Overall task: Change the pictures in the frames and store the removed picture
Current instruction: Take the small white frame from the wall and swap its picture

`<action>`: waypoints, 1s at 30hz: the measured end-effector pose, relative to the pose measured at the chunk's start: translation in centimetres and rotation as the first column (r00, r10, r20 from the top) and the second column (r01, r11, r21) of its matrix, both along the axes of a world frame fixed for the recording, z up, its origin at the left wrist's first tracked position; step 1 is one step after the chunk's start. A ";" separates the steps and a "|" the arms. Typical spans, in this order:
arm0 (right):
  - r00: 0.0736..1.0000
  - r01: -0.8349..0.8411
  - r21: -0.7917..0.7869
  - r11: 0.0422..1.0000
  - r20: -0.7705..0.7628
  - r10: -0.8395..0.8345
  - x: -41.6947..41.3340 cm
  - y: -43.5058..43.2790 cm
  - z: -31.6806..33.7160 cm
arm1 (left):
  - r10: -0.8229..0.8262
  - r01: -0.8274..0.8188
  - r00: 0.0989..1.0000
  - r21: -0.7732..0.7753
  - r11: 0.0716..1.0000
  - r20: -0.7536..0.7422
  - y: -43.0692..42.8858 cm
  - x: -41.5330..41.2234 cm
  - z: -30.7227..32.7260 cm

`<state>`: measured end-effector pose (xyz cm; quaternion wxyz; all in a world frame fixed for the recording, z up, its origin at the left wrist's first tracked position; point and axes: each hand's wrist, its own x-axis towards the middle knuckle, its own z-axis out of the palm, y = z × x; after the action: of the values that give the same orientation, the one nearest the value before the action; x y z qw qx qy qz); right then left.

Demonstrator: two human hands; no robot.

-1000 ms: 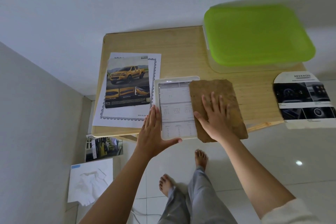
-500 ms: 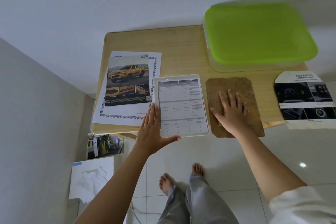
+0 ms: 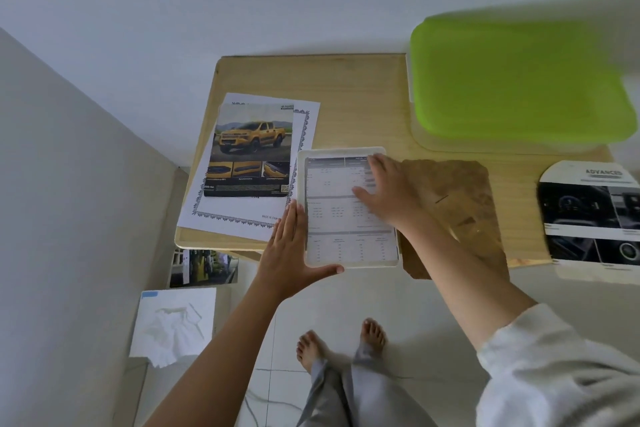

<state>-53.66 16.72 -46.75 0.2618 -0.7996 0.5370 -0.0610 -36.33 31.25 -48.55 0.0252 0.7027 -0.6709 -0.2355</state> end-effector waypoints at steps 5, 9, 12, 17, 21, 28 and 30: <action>0.992 -0.047 0.053 0.997 -0.117 0.053 0.7 0.1 -1.5 | 0.001 -0.001 1.000 -0.002 1.000 0.004 0.0 0.1 -0.1; 0.985 -0.058 0.054 0.997 -0.161 0.065 0.9 0.2 -1.8 | 0.004 -0.004 1.000 -0.011 1.000 -0.001 0.1 0.1 -0.1; 0.990 -0.047 0.018 0.999 -0.130 0.049 1.1 0.6 -1.6 | 0.002 -0.002 1.000 -0.018 1.000 -0.005 0.1 0.0 -0.1; 0.995 -0.044 0.011 0.999 -0.089 0.044 1.1 0.5 -1.6 | -0.005 0.005 1.000 -0.028 1.000 0.005 0.2 0.1 -0.3; 0.993 -0.046 0.054 0.997 -0.107 0.052 0.7 -0.2 -1.0 | -0.011 0.012 1.000 -0.041 0.999 0.007 0.2 0.1 -0.4; 0.992 -0.042 0.033 0.999 -0.114 0.046 0.7 0.2 -1.5 | -0.006 0.006 1.000 -0.037 0.999 0.010 0.2 0.1 -0.8; 0.993 -0.037 0.035 0.999 -0.113 0.041 0.7 0.3 -1.6 | -0.001 0.001 1.000 -0.039 0.999 0.004 0.2 0.1 -0.9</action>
<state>-52.93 17.04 -48.33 0.2449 -0.8077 0.5364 -0.0012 -36.23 31.43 -49.46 0.0375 0.7020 -0.6759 -0.2211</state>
